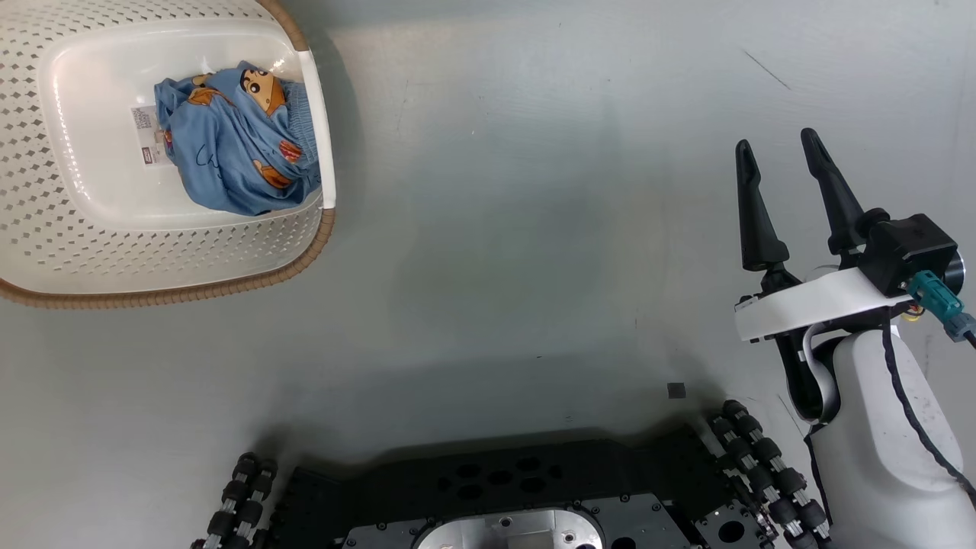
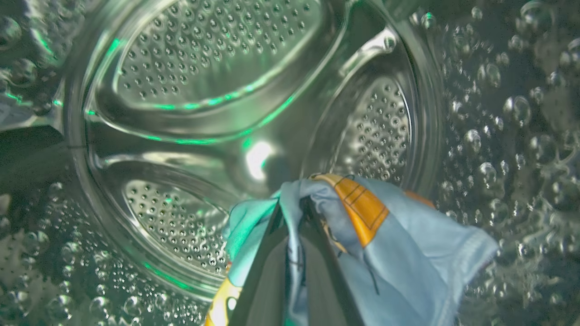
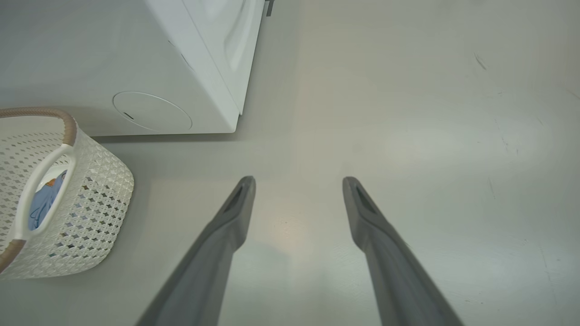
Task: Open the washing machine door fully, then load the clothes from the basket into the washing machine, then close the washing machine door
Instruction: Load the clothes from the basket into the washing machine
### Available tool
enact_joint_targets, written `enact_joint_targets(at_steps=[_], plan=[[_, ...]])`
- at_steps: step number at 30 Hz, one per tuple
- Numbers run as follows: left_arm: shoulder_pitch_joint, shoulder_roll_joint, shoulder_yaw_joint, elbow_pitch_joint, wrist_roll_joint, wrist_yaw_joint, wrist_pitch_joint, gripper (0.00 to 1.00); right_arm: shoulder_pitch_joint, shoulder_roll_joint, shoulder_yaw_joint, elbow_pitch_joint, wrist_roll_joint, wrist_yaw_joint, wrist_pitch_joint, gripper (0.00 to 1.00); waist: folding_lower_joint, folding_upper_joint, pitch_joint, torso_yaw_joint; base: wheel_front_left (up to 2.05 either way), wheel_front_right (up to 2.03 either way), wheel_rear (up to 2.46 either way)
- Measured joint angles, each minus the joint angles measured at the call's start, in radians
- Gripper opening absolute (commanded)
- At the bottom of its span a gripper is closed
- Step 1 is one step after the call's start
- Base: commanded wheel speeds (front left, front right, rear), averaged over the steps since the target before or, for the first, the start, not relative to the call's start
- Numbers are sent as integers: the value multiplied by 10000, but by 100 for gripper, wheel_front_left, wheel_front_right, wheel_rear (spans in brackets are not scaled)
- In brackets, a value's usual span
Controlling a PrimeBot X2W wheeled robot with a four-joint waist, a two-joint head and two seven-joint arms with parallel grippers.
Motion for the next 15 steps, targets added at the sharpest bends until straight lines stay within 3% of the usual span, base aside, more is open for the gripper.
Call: enact_joint_targets(at_steps=[4, 5, 6, 15], plan=[[-161, -31, 309, -663, 50, 102, 58, 0, -13, 4, 6, 13, 2, 0, 0, 100, -1, 0, 25, 5, 0, 0, 0], [-163, -52, 349, -633, 17, 113, 61, 29, -19, 4, 8, 31, 0, 0, 0, 100, -1, 0, 29, 8, 0, 0, 0], [-139, -86, 374, -591, 15, 144, 61, 100, -31, 0, 6, 50, 0, 0, 0, 100, -1, 0, 35, 13, 0, 0, 0], [230, -591, 708, -81, -230, 167, 63, 100, -198, 12, -79, 153, 2, 0, 0, 100, -1, 0, 1, 142, 0, 0, 0]])
